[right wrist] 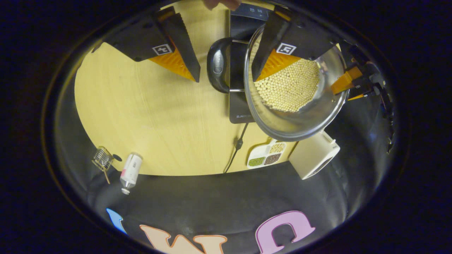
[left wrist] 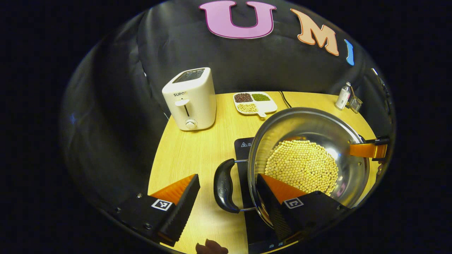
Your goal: First push the handle of the pot to place it horizontally, then grasp the pot with both hands and set it on the induction cooktop.
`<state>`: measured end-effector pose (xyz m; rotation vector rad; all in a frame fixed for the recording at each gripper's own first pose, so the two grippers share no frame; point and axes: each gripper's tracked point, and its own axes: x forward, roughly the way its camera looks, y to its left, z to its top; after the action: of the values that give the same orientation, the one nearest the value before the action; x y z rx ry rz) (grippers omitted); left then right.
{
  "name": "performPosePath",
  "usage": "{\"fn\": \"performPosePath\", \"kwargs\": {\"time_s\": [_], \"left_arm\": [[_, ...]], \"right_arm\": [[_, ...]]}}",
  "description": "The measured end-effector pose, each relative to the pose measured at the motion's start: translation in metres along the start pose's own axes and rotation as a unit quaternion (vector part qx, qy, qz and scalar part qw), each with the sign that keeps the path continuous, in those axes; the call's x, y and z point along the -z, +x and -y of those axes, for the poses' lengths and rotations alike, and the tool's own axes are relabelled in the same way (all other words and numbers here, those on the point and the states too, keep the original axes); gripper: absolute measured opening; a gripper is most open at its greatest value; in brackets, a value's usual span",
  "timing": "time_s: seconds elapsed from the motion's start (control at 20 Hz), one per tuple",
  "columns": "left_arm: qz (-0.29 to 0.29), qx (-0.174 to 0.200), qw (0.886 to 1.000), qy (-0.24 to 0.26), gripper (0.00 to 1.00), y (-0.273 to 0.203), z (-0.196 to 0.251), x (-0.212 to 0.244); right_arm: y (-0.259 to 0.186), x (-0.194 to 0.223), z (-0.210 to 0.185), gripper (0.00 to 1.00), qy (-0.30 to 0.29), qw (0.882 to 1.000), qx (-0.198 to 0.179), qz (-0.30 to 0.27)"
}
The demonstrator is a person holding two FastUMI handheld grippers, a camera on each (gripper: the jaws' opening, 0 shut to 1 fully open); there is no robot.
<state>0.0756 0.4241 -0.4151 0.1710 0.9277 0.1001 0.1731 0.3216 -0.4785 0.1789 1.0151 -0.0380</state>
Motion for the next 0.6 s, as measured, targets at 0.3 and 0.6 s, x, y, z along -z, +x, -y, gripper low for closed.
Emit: {"fn": "performPosePath", "kwargs": {"time_s": [0.3,0.6], "left_arm": [[0.003,-0.005,1.000,-0.007,0.99,-0.016,0.003,-0.002],[0.044,0.006,0.999,0.005,0.99,-0.034,0.023,-0.026]], "right_arm": [[-0.015,-0.008,0.003,0.95,-0.001,1.000,0.000,0.022],[-0.036,-0.010,0.010,0.96,-0.011,0.999,-0.005,0.032]]}}
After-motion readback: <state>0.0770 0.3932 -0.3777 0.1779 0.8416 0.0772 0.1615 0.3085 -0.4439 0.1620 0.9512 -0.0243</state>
